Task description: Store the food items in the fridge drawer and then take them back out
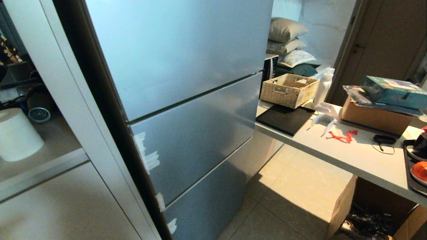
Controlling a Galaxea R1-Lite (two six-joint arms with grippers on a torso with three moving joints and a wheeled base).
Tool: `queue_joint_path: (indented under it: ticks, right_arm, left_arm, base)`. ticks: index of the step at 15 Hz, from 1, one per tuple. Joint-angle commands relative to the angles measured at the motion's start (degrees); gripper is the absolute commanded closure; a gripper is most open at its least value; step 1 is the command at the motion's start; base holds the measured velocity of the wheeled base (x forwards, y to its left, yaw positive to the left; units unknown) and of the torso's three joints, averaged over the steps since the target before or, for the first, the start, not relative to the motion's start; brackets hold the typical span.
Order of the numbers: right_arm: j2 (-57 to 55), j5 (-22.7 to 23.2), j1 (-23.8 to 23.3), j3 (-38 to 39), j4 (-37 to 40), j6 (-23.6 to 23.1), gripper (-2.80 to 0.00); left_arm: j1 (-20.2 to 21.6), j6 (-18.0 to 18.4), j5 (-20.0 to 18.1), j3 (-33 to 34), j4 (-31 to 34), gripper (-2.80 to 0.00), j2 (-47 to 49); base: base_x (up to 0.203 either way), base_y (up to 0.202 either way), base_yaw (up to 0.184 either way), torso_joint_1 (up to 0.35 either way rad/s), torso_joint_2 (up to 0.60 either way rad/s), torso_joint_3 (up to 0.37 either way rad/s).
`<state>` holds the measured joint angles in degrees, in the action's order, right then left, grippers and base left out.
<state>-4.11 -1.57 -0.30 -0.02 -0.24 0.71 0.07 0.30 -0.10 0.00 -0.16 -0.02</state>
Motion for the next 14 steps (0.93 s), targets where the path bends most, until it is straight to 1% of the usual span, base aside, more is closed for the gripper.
queue_joint_path:
  ticks: [1,14]
  right_arm:
    - [4.11,-0.36,-0.05,0.02,0.07,2.1,0.0]
    - [4.11,-0.45,-0.07,0.02,0.07,2.19,0.0]
  left_arm:
    - [0.01,-0.04,0.01,0.09,-0.11,0.0,-0.06]
    - [0.01,-0.04,0.01,0.09,-0.11,0.0,-0.06]
  base:
    - [0.0,0.0,0.0,0.0,0.0,0.0]
    - [0.0,0.0,0.0,0.0,0.0,0.0]
